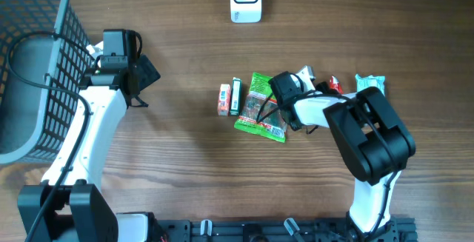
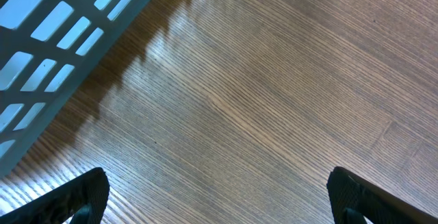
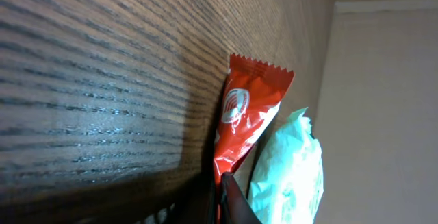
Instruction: Scan the item barcode
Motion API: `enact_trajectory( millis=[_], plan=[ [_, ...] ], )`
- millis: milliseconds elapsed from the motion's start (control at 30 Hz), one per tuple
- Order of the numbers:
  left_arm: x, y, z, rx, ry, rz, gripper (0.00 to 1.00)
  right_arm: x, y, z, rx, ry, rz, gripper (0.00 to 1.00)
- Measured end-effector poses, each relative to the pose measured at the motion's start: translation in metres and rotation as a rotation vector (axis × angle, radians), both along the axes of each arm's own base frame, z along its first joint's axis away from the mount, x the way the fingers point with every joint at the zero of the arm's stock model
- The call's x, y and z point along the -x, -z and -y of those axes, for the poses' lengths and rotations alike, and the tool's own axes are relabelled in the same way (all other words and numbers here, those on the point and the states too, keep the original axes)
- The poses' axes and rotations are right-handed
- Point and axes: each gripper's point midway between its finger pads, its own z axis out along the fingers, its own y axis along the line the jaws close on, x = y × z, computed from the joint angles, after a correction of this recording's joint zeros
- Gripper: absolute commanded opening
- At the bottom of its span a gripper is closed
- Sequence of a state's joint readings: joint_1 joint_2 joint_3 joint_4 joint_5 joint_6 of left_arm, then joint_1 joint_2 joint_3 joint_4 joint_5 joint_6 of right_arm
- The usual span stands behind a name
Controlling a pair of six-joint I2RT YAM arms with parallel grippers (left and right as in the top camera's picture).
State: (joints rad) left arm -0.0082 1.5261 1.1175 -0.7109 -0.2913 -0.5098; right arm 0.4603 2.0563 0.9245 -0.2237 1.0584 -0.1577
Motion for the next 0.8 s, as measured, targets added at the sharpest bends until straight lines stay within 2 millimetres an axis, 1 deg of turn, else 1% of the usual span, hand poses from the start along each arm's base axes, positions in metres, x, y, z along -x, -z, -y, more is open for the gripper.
enact_trajectory(
  millis=[67,133,167,200,233,300,500,633,700,733,800],
  plan=[
    [0.0,0.0,0.0,0.0,0.0,0.0,1.0,0.001,0.0,-0.001,-0.003,0.0,0.004,0.04],
    [0.0,0.0,0.0,0.0,0.0,0.0,1.0,0.001,0.0,-0.005,-0.005,-0.007,0.006,0.11],
    [0.0,0.0,0.0,0.0,0.0,0.0,1.0,0.001,0.0,-0.009,-0.009,-0.016,0.013,0.16],
    [0.0,0.0,0.0,0.0,0.0,0.0,1.0,0.001,-0.001,-0.014,-0.007,-0.026,0.021,0.34],
    [0.0,0.0,0.0,0.0,0.0,0.0,1.0,0.001,-0.002,-0.018,-0.004,-0.036,0.03,0.41],
    [0.0,0.0,0.0,0.0,0.0,0.0,1.0,-0.001,-0.011,-0.024,0.026,-0.046,0.062,0.48],
    [0.0,0.0,0.0,0.0,0.0,0.0,1.0,-0.003,-0.016,-0.026,0.012,-0.034,0.1,0.54],
    [0.0,0.0,0.0,0.0,0.0,0.0,1.0,-0.006,-0.018,-0.034,-0.083,-0.033,0.12,0.54],
    [0.0,0.0,0.0,0.0,0.0,0.0,1.0,-0.007,-0.018,-0.048,-0.222,-0.049,0.109,0.54],
    [0.0,0.0,0.0,0.0,0.0,0.0,1.0,-0.005,-0.019,-0.056,-0.291,-0.061,0.086,0.51],
    [0.0,0.0,0.0,0.0,0.0,0.0,1.0,-0.002,-0.024,-0.071,-0.405,-0.089,0.06,0.42]
  ],
)
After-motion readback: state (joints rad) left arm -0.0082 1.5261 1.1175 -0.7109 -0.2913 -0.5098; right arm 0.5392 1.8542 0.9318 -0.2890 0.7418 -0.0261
